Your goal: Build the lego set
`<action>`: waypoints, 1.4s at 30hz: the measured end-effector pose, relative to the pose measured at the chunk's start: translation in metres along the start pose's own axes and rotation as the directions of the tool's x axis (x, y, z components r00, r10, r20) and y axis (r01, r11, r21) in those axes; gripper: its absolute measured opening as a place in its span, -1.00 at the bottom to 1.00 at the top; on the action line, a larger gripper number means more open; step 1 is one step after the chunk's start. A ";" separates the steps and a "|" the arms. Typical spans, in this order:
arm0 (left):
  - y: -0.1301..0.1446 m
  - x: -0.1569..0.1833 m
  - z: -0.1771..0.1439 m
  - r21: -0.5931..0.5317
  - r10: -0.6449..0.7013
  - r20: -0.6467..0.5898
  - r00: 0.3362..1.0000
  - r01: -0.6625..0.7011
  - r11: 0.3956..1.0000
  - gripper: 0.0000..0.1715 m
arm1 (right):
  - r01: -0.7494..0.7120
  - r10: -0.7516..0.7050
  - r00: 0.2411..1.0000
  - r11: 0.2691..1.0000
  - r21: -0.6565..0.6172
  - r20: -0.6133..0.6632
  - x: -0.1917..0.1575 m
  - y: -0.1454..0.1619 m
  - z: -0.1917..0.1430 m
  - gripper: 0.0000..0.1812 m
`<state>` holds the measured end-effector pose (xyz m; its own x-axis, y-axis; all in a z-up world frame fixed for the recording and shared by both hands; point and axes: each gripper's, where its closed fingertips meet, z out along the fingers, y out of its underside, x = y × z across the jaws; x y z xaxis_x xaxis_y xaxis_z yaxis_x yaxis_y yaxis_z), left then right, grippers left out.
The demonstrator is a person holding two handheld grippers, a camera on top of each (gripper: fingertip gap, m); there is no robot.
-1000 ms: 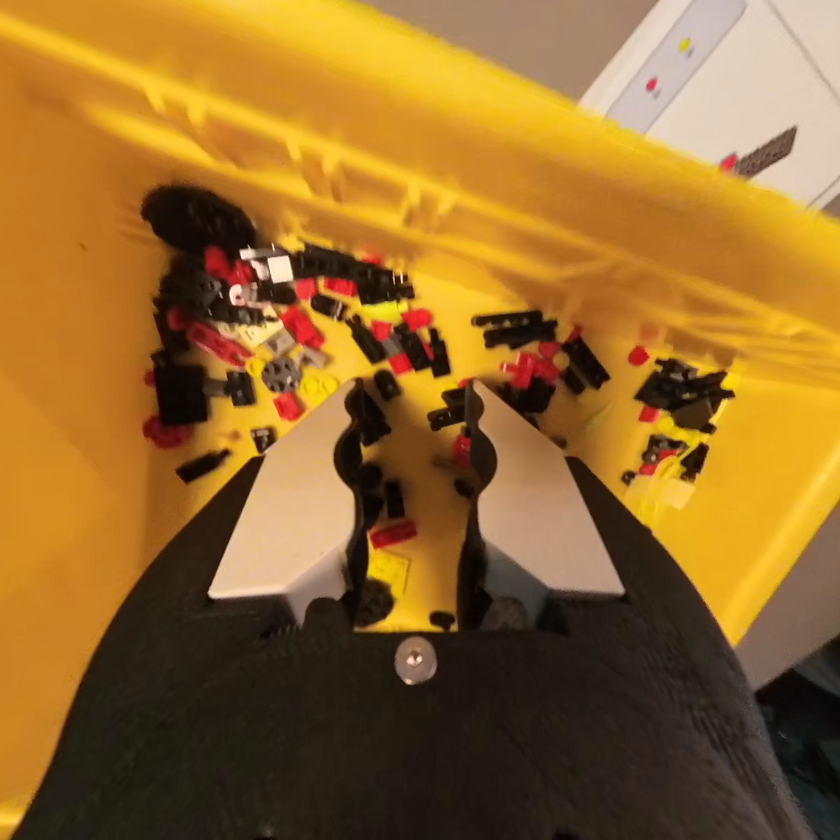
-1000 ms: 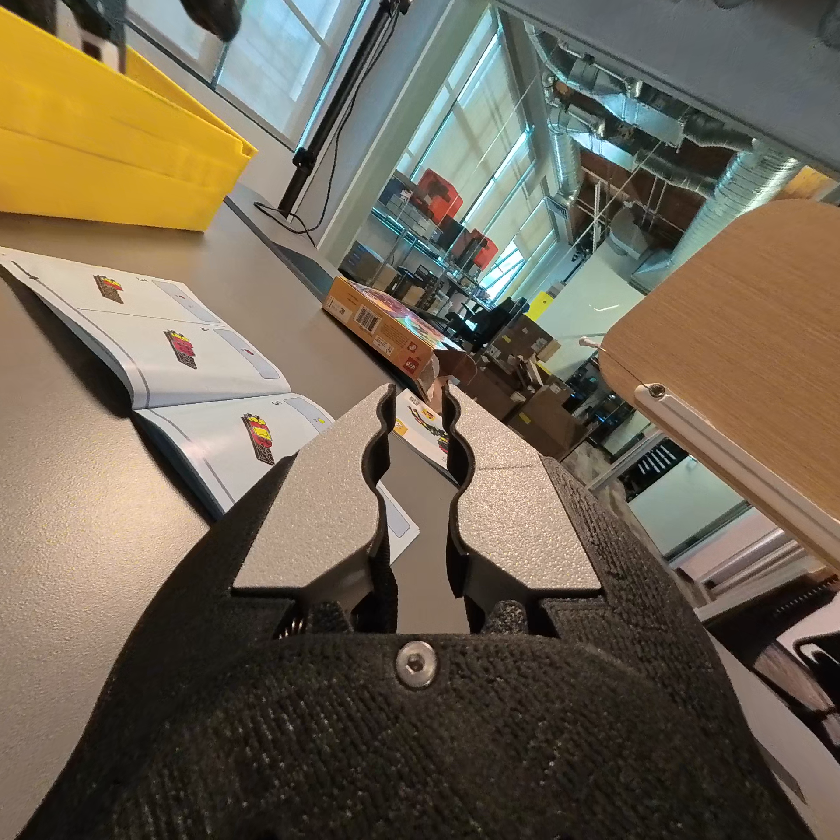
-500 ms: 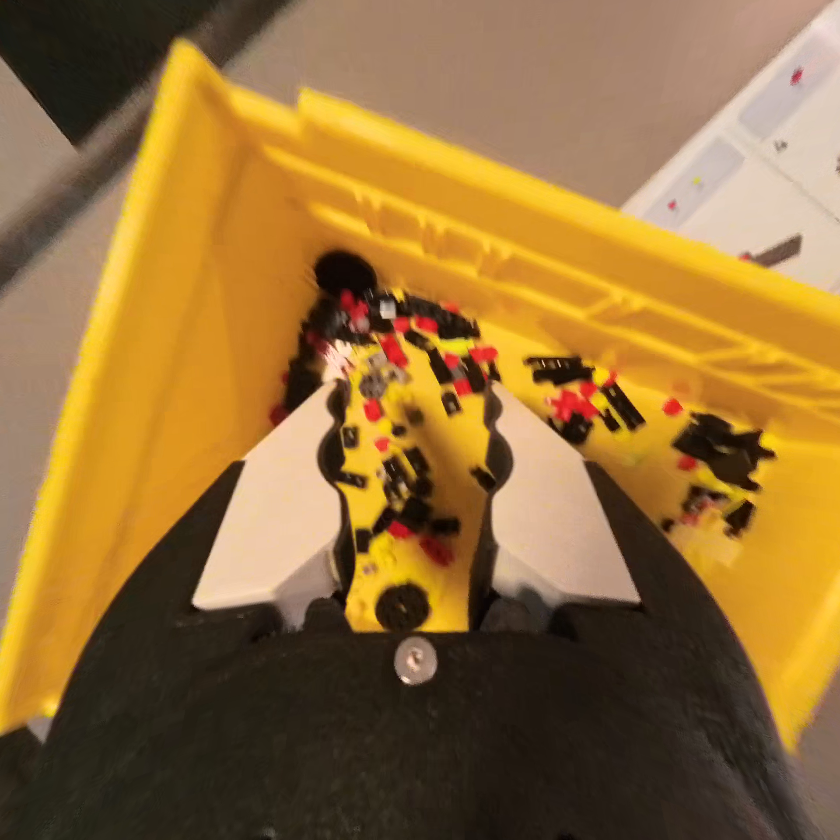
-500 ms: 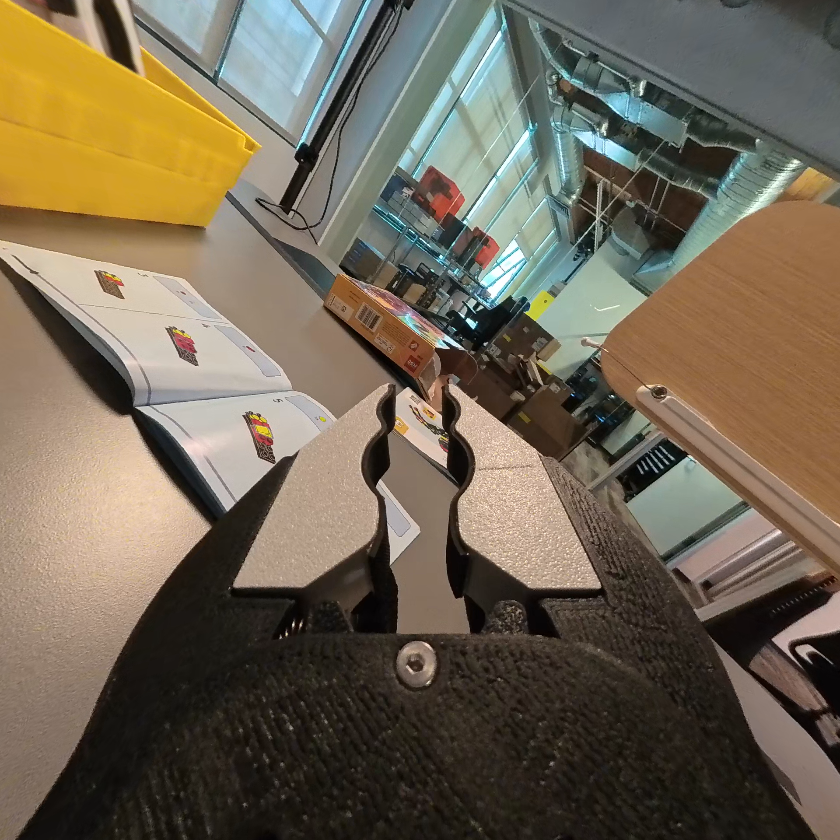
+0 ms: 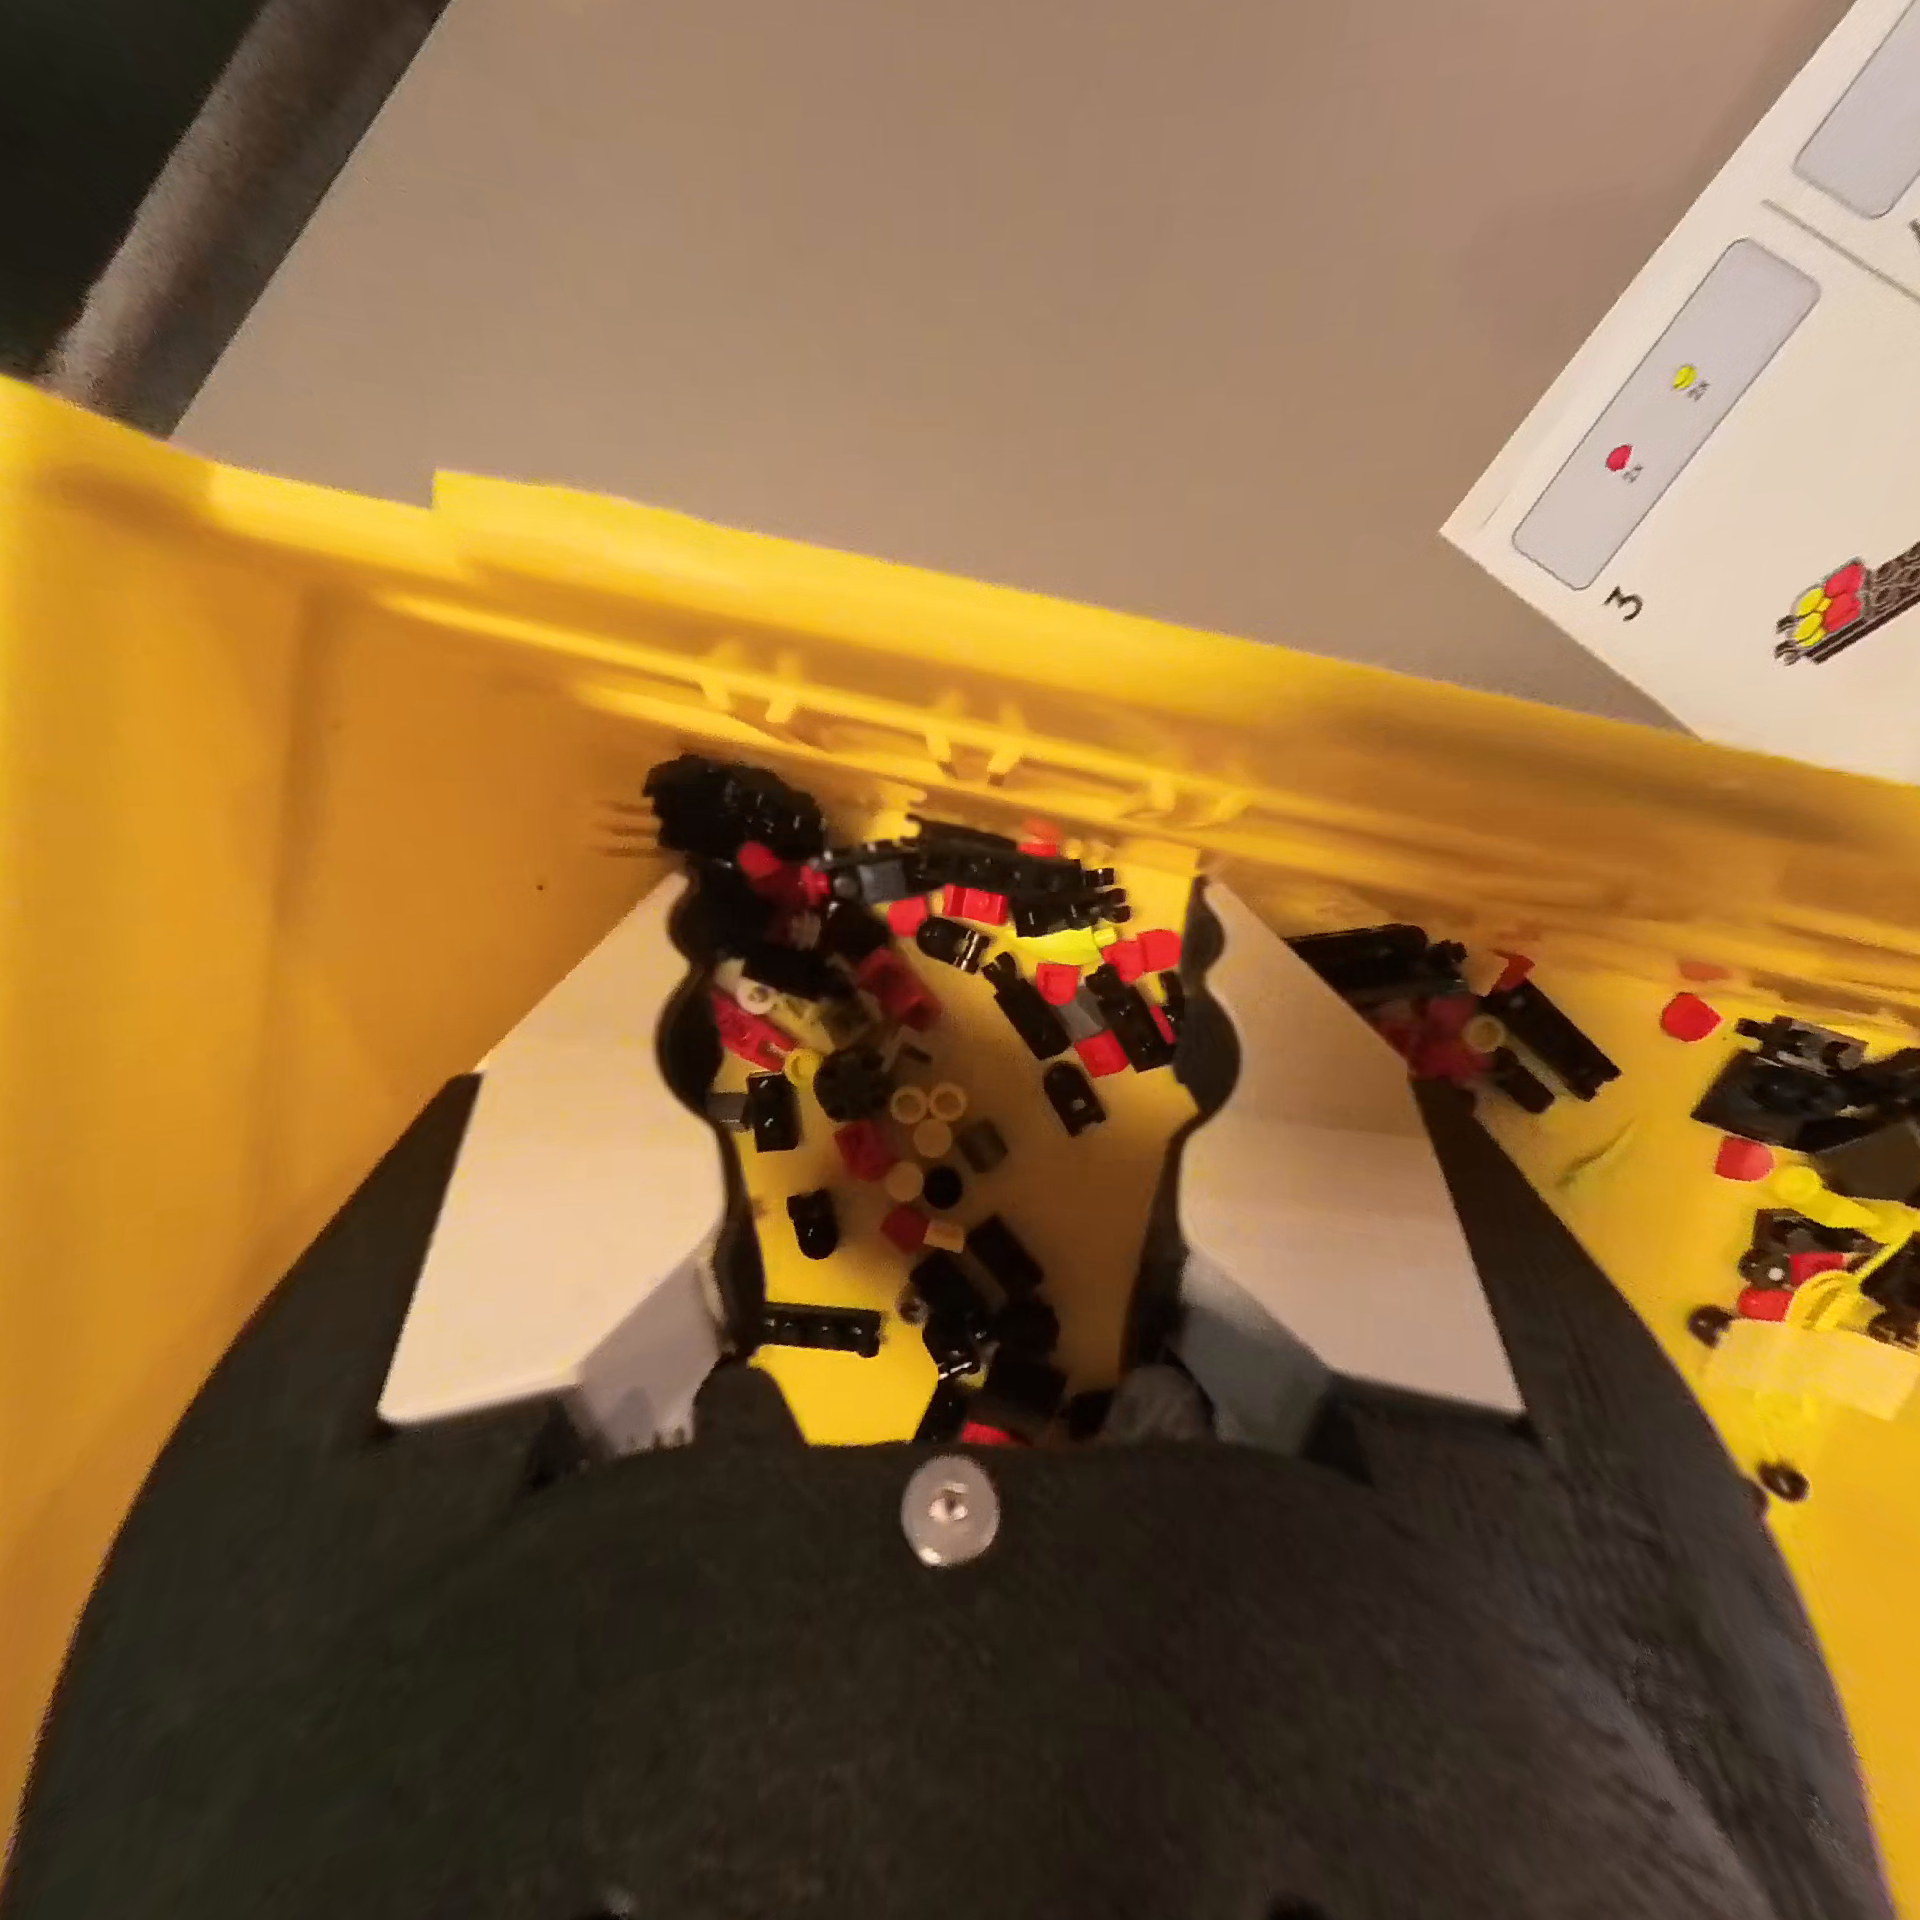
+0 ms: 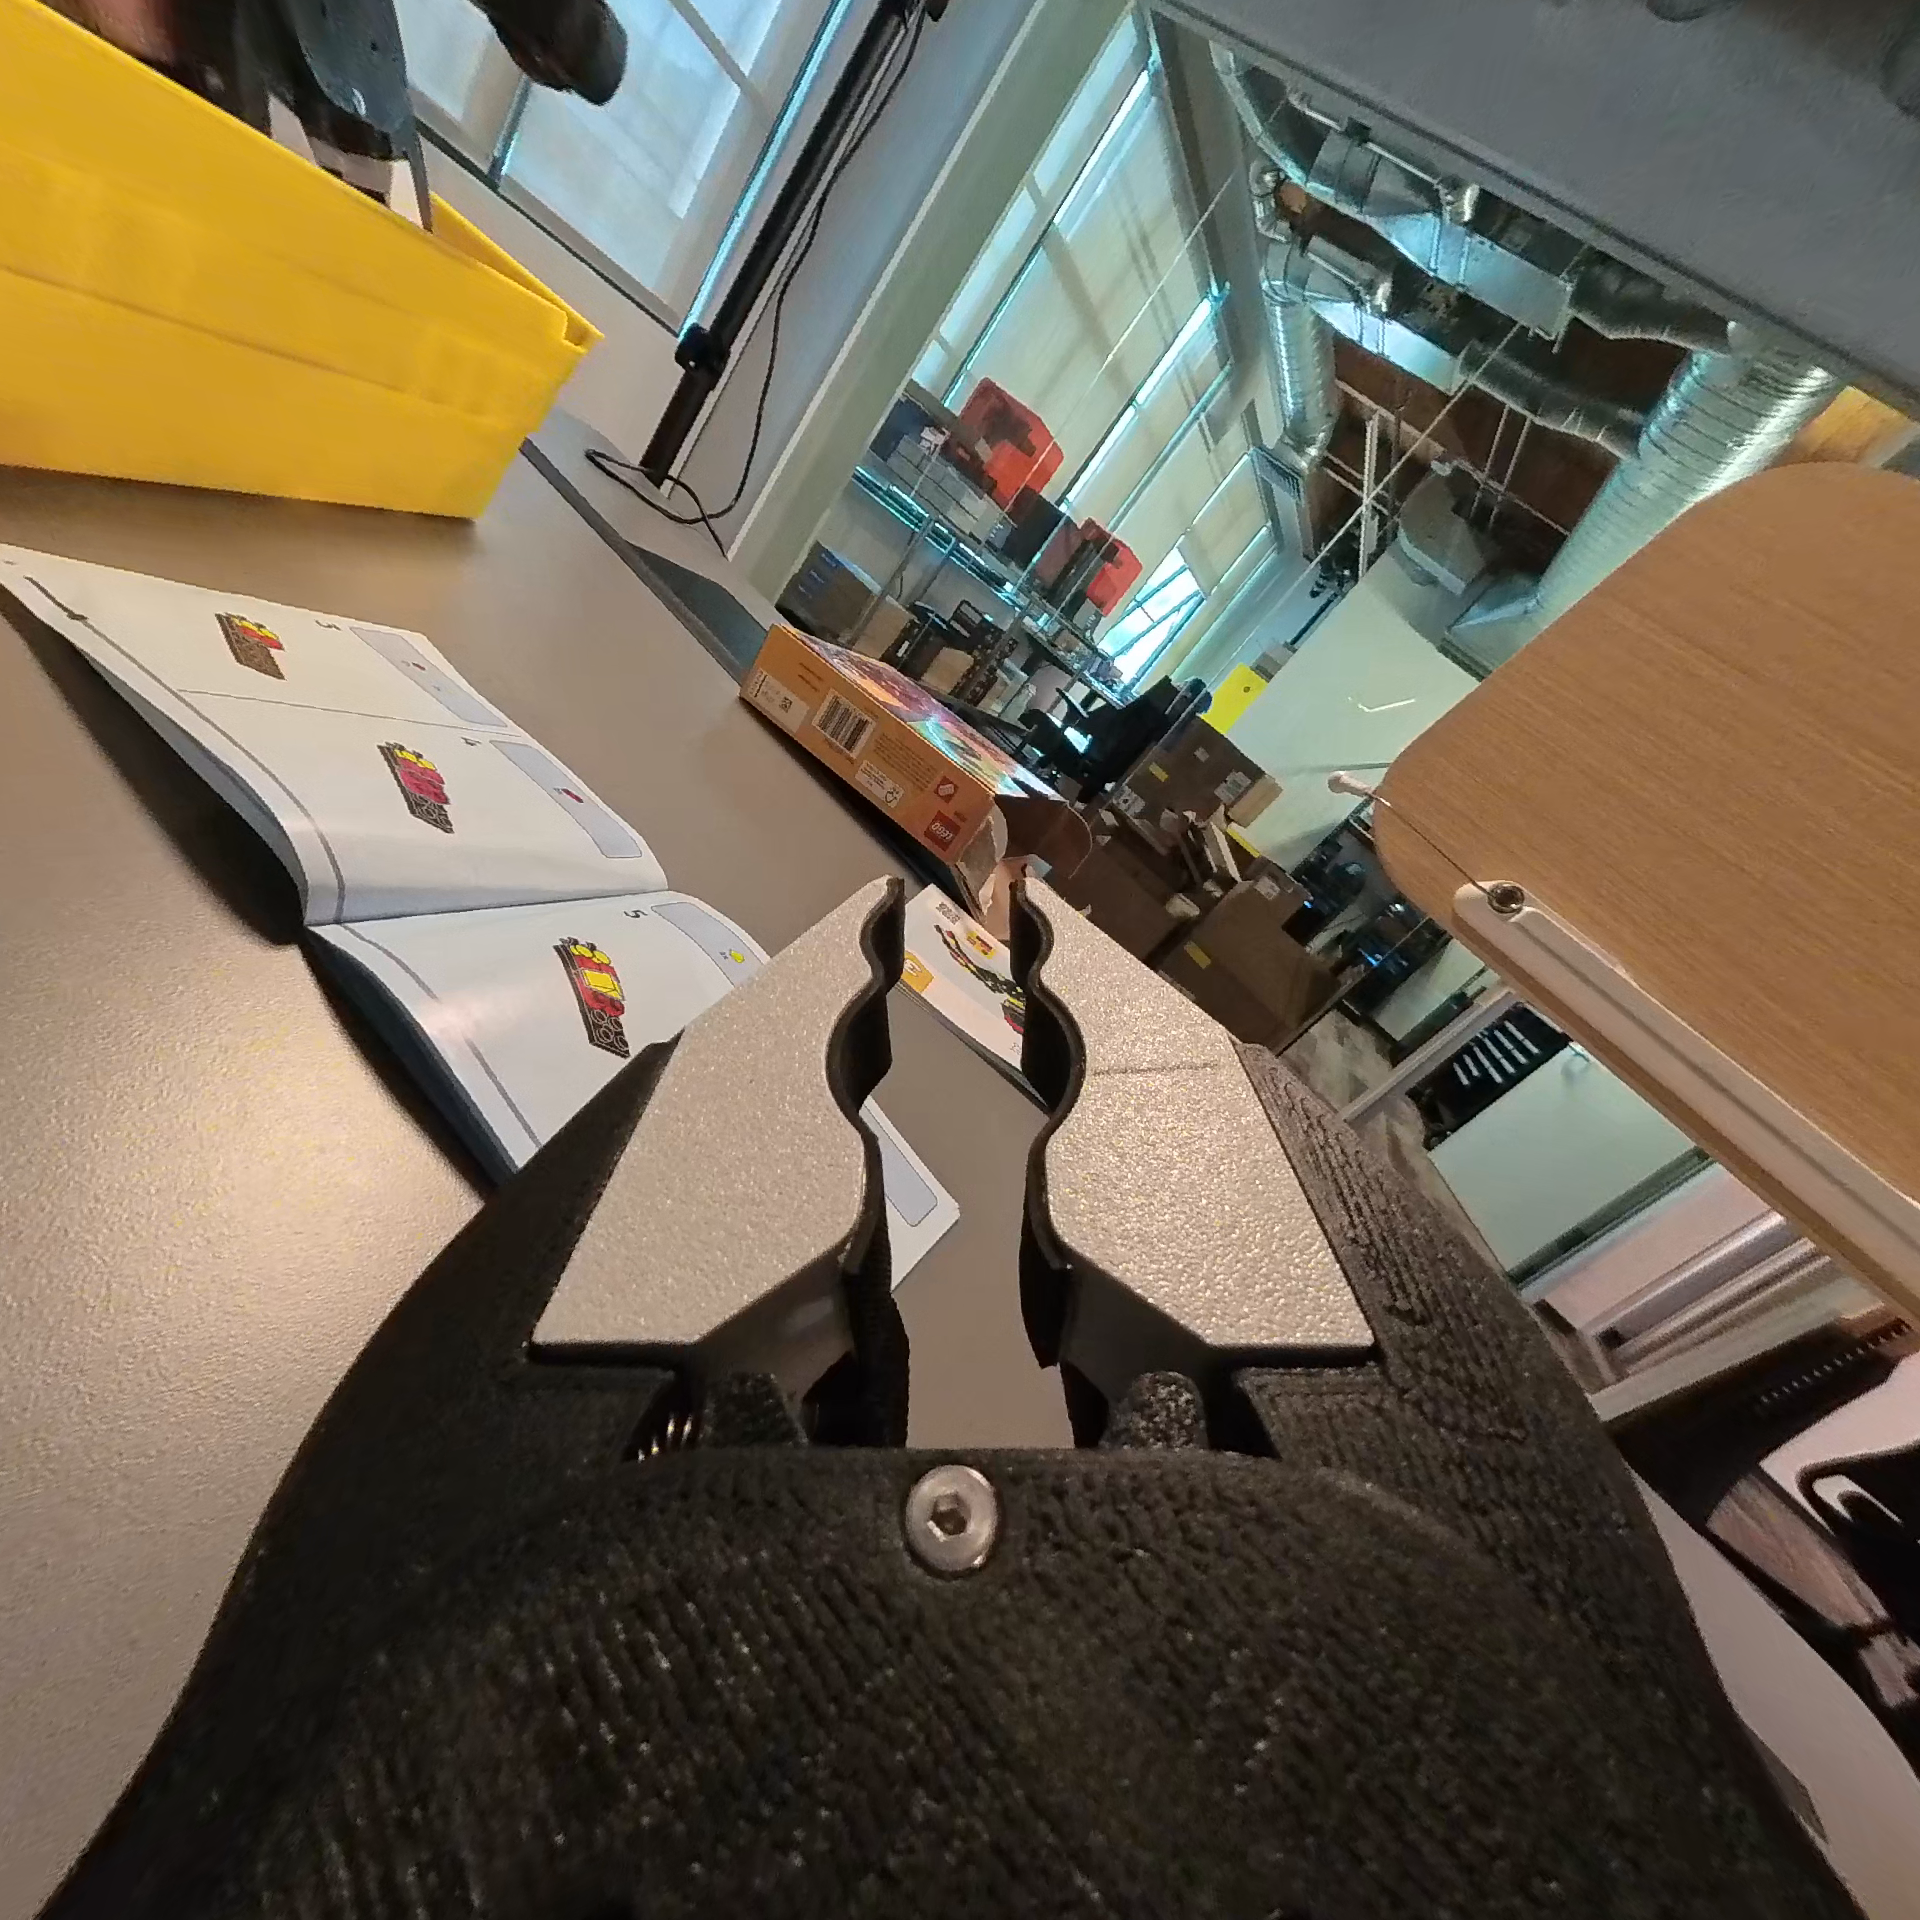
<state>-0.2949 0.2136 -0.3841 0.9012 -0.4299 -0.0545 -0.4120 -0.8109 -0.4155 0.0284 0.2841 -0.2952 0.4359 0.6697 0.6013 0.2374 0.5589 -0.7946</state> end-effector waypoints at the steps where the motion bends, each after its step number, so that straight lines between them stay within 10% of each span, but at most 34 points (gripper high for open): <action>1: 0.000 0.000 -0.001 -0.001 0.010 0.003 1.000 -0.010 1.000 -0.08 | 0.000 0.000 1.000 1.000 0.000 0.000 0.000 0.000 0.000 -0.80; 5: 0.006 0.006 -0.006 -0.030 0.035 0.008 0.999 -0.034 0.999 -0.44 | -0.002 0.002 1.000 1.000 0.002 0.000 0.000 0.000 0.000 -0.80; 21: 0.075 0.145 -0.056 -0.164 -0.092 -0.343 0.935 0.036 0.986 -0.49 | 0.005 -0.005 1.000 1.000 0.001 0.006 -0.001 -0.001 -0.001 -0.80; 31: 0.067 0.044 -0.077 -0.195 0.060 0.259 0.964 -0.009 0.981 -0.45 | 0.008 -0.008 1.000 1.000 -0.002 0.007 0.000 -0.002 -0.001 -0.80; 42: 0.040 -0.023 -0.060 -0.124 -0.072 0.277 0.958 0.110 0.986 -0.67 | 0.007 -0.007 1.000 1.000 0.002 0.009 0.000 -0.003 -0.002 -0.80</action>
<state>-0.3408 0.1670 -0.3449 0.9304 -0.2436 -0.2738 -0.3240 -0.8961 -0.3035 0.0298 0.2814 -0.2933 0.4265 0.6700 0.6077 0.2390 0.5645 -0.7901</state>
